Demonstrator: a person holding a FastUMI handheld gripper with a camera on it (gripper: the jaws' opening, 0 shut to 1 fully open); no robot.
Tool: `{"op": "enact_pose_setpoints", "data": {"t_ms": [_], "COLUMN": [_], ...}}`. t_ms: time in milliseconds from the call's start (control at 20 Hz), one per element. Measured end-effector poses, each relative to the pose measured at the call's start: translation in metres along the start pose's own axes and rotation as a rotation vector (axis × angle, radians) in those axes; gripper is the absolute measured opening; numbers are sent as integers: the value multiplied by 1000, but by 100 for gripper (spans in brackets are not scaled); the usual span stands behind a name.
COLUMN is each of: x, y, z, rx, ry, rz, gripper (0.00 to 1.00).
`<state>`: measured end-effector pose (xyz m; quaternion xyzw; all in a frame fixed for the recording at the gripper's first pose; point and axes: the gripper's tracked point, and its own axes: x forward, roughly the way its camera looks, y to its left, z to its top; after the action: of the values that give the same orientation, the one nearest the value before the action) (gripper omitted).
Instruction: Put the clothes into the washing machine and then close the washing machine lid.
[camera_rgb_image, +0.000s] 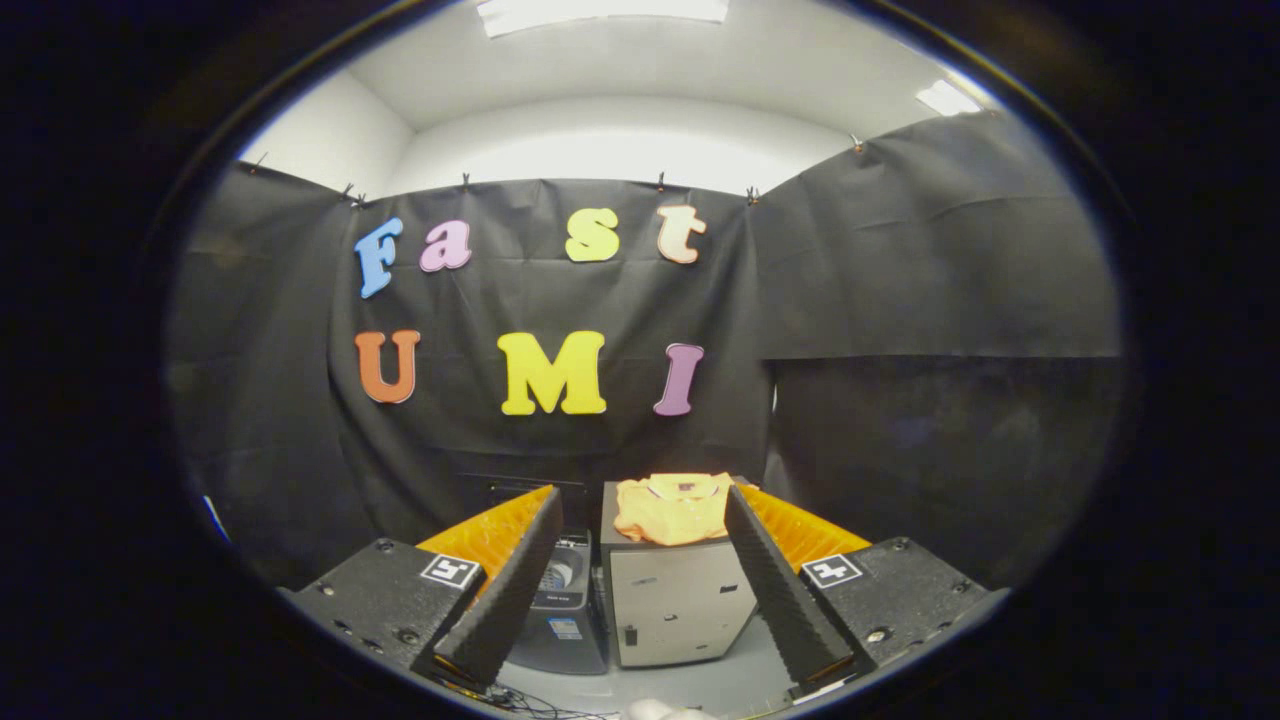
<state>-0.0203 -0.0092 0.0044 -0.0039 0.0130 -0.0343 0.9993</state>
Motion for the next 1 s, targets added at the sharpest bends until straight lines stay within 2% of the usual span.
{"op": "enact_pose_setpoints", "data": {"t_ms": [250,500,750,1000], "x": [2,33,100,196], "y": [0,-15,-46,-75], "z": [3,12,20,33], "rx": [-9,-37,-51,-52], "ry": [-10,-3,4,18], "rz": [-16,-34,-39,-15], "gripper": [100,100,100,100]}}
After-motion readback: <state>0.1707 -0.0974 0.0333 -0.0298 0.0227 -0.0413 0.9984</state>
